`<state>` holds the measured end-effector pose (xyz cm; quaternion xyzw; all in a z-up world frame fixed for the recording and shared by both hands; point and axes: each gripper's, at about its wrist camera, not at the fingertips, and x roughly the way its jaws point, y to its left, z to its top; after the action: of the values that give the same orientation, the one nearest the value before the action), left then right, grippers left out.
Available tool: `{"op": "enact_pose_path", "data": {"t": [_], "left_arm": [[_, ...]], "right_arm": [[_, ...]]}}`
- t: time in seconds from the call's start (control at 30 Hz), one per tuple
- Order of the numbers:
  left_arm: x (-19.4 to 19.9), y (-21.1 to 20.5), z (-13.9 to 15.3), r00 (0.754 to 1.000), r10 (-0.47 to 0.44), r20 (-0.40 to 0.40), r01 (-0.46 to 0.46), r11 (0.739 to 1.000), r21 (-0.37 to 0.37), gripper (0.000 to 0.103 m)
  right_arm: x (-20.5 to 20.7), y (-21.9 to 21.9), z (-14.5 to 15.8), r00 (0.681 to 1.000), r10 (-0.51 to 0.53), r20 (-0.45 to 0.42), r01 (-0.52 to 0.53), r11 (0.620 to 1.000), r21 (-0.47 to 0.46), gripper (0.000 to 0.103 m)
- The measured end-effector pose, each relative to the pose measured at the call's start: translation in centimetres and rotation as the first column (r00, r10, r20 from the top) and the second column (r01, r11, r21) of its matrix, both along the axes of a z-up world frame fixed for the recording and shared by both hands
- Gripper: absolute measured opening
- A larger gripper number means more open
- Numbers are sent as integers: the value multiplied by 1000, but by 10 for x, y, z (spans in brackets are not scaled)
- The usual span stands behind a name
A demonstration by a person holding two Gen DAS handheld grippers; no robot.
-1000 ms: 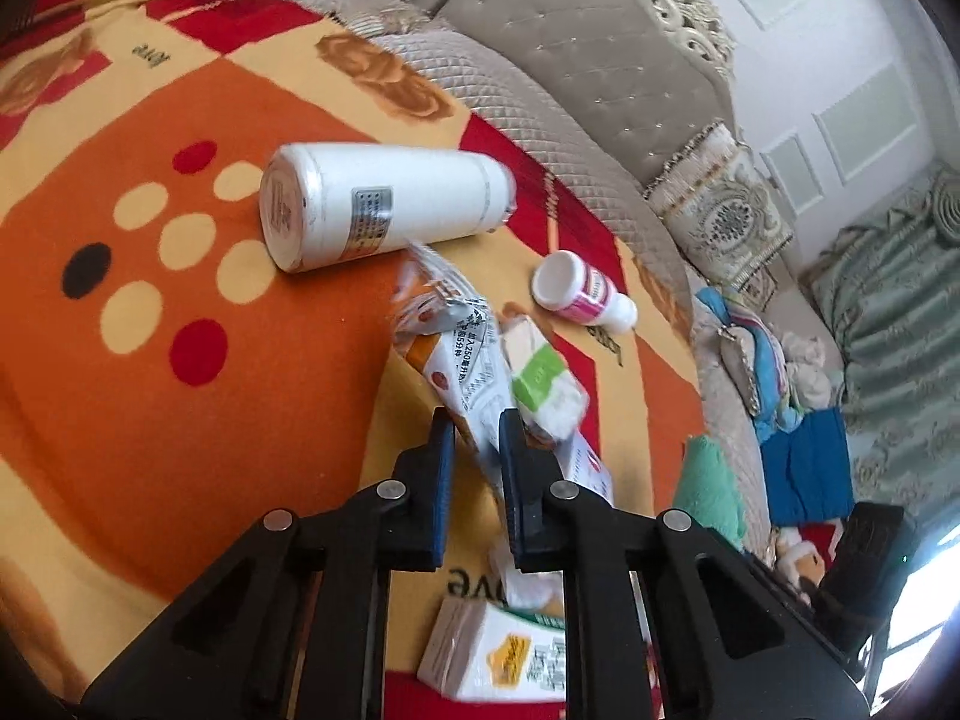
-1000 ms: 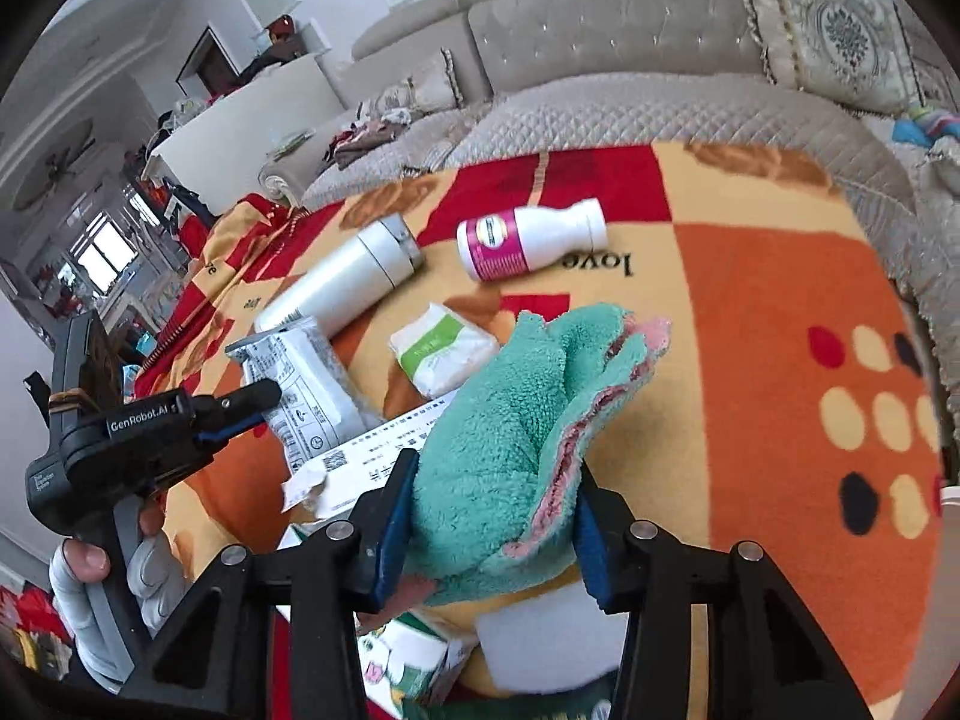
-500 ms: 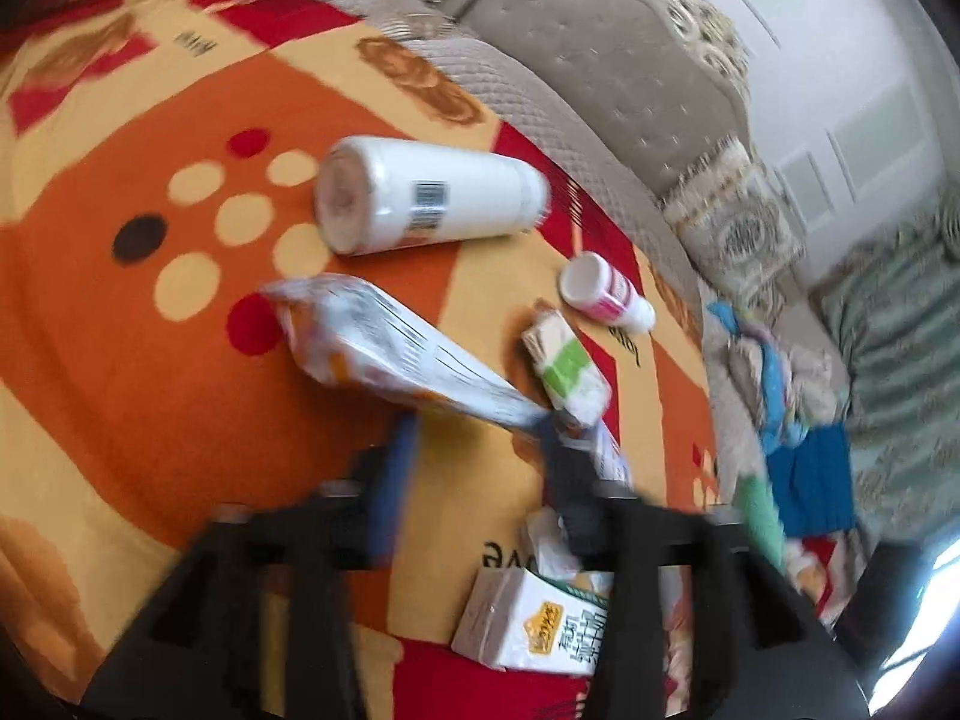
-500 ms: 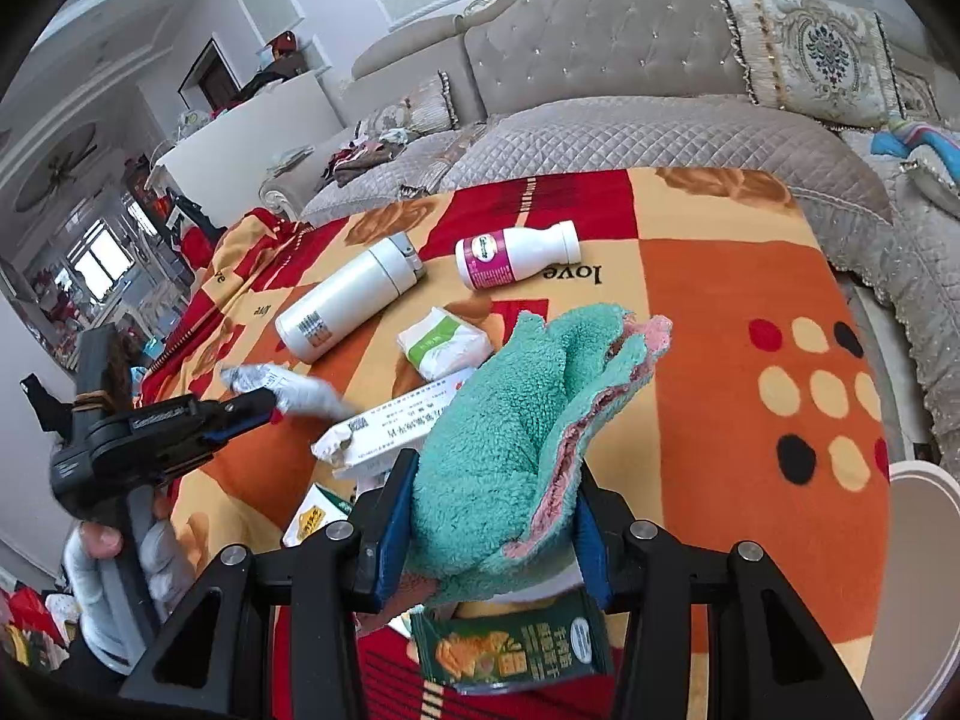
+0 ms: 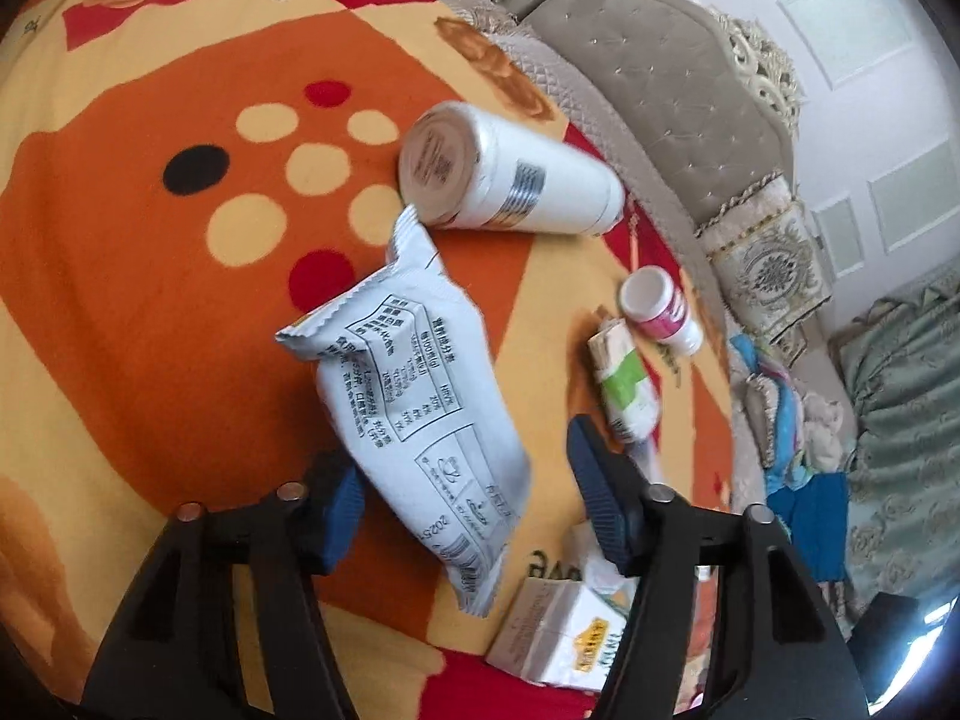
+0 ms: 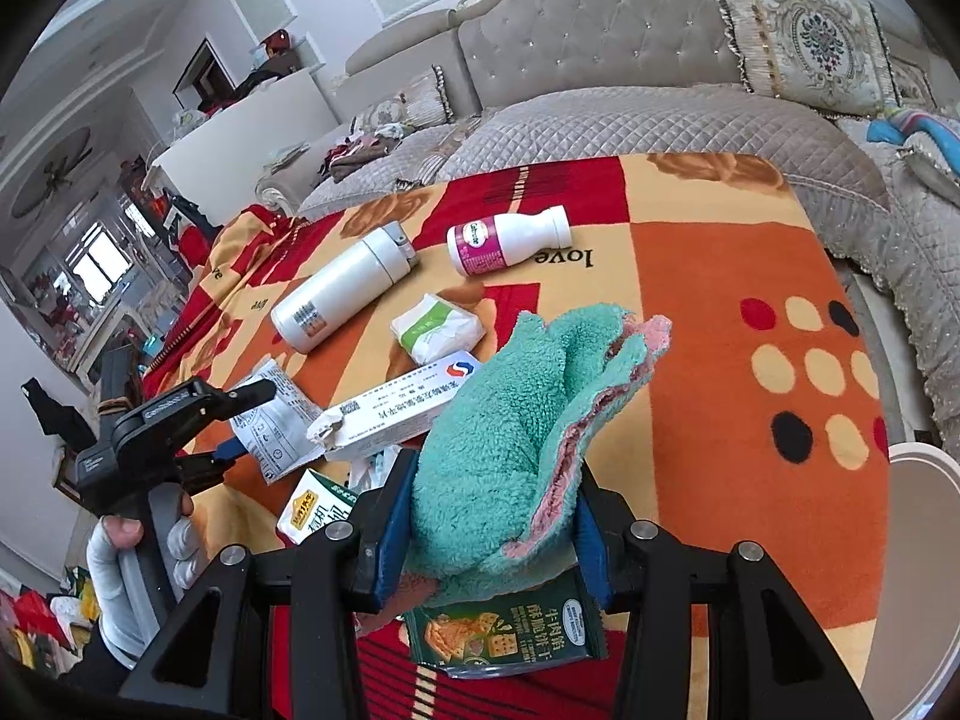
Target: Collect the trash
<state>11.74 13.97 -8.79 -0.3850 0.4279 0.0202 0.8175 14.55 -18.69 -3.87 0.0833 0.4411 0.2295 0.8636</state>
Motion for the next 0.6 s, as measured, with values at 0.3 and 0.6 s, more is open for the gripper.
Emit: {"op": "enact_pose_path", "data": {"t": [0.3,0.6], "left_arm": [[-11,-21,42,987,-121,108,115,992,58,13],[-17,-77,78,945,-277,171,264,960,94,13]], "right_arm": [[-8,-16,2,1000,-19,6,19,1000,7,45],[-20,-51,7,996,-84,18,84,996,21,45]]}}
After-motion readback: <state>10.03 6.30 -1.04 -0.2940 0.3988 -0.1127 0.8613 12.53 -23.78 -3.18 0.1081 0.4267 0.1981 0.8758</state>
